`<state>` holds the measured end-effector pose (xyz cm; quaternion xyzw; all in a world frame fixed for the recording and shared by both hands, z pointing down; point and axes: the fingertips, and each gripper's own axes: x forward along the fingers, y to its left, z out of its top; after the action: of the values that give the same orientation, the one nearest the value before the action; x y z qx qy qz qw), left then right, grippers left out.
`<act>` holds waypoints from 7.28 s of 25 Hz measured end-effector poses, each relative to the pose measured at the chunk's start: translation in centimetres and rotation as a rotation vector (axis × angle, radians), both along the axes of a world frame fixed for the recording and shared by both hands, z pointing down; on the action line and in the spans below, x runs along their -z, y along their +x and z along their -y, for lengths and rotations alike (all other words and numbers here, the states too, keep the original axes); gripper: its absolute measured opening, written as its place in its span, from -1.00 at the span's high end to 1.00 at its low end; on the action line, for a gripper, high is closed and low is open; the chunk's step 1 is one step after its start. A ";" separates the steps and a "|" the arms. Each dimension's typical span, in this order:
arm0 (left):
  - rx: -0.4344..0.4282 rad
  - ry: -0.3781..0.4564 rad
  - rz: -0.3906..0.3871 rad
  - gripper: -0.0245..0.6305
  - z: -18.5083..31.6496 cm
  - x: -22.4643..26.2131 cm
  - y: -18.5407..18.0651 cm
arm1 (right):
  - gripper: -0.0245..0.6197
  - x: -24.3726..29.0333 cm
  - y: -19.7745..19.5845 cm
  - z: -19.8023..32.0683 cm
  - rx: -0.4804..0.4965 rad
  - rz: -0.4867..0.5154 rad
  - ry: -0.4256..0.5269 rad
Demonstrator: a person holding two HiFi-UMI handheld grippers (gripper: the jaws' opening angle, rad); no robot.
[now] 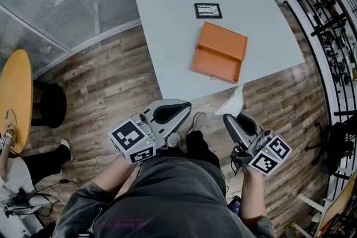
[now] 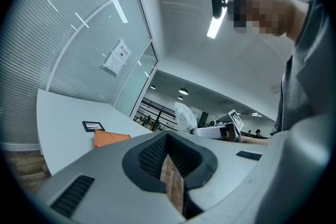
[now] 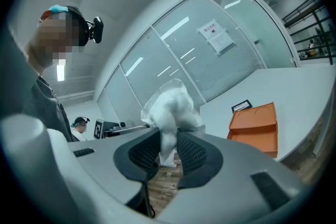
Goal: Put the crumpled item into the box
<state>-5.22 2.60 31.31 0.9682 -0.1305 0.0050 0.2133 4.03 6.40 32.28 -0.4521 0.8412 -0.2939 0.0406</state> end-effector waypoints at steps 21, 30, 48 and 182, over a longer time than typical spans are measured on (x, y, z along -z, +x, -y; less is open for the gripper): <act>0.069 -0.041 0.064 0.89 7.9 -2.1 9.6 | 0.63 -2.7 9.5 8.3 0.083 0.052 -0.050; 0.116 -0.054 0.099 0.89 11.4 -2.9 13.0 | 0.63 -3.9 12.9 12.2 0.140 0.049 -0.069; 0.213 -0.082 0.142 0.89 14.6 -4.1 17.2 | 0.63 -5.8 18.3 16.1 0.217 0.010 -0.094; 0.111 -0.155 0.157 0.89 20.6 -8.9 6.3 | 0.48 -27.0 11.9 20.2 0.347 -0.617 -0.654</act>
<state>1.05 -18.05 40.18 0.9367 -0.1995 0.0789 0.2767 15.98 -13.80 59.23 -0.3601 0.7403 -0.3976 -0.4051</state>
